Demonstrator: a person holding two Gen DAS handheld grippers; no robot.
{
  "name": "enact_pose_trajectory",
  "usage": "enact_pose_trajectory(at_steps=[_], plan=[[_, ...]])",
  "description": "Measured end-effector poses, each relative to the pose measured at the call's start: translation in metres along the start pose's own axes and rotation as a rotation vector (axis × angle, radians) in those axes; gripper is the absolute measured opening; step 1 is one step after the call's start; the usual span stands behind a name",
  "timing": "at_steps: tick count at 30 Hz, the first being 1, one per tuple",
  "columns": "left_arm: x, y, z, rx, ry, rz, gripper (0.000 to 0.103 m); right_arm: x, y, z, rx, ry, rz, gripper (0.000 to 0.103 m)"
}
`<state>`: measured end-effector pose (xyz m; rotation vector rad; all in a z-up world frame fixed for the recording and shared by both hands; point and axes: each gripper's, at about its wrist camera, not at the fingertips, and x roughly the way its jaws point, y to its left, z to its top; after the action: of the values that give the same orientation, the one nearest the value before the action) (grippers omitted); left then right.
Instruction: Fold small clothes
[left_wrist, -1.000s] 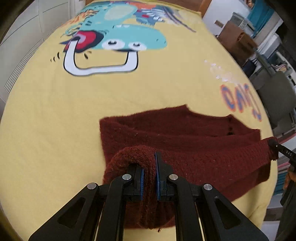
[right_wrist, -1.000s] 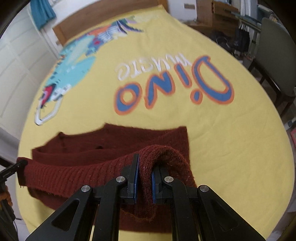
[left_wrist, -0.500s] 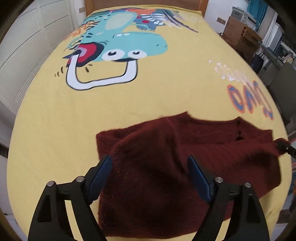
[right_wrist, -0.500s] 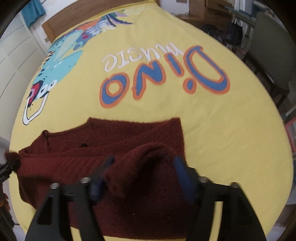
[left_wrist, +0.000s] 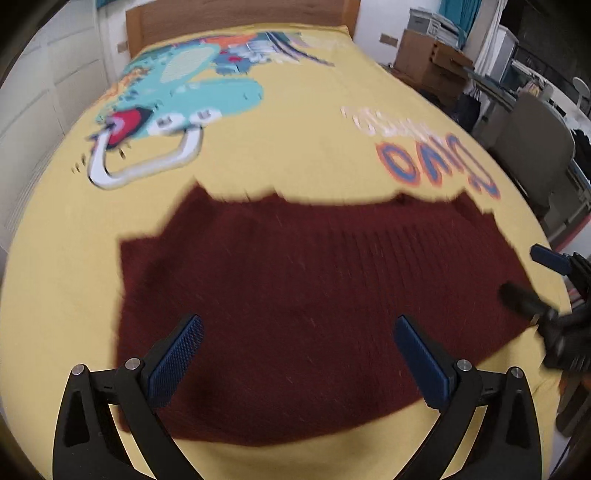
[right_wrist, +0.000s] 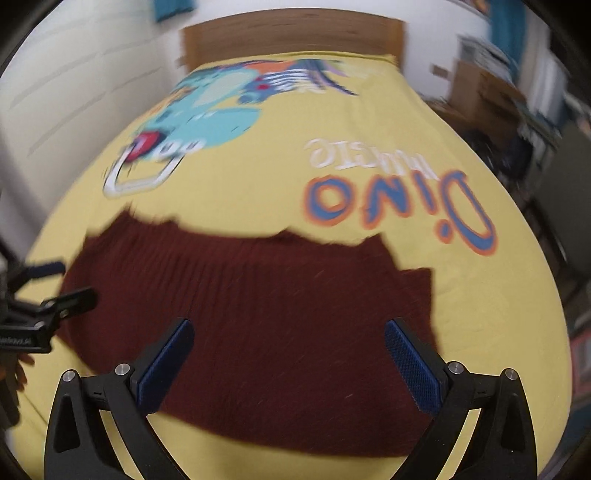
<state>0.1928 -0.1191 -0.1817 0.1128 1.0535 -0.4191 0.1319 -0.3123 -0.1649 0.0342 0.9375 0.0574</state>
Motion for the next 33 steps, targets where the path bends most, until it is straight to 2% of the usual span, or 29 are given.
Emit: enact_pose_trajectory(at_steps=[3,6,9,17,22,28,33], plan=[[0.025,-0.007,-0.022,0.007,0.042,0.007,0.102,0.020,0.020,-0.026,-0.012,0.040,0.031,0.103],[0.041,-0.005,-0.038,-0.011,0.070,0.013,0.102,0.036,0.026,-0.048,-0.002,0.053,0.002,0.103],[0.043,0.001,-0.042,-0.015,0.063,0.039,0.102,0.050,0.021,-0.064,0.025,0.071,-0.017,0.103],[0.021,0.041,-0.029,-0.063,0.045,0.074,0.102,0.043,-0.025,-0.068,0.077,0.062,-0.078,0.103],[0.026,0.050,-0.039,-0.077,0.061,0.086,0.102,0.038,-0.053,-0.073,0.120,0.068,-0.106,0.103],[0.039,0.058,-0.058,-0.064,0.103,0.123,0.102,0.049,-0.062,-0.086,0.145,0.116,-0.083,0.103],[0.042,0.063,-0.065,-0.089,0.090,0.102,0.102,0.056,-0.067,-0.094,0.173,0.100,-0.056,0.103]])
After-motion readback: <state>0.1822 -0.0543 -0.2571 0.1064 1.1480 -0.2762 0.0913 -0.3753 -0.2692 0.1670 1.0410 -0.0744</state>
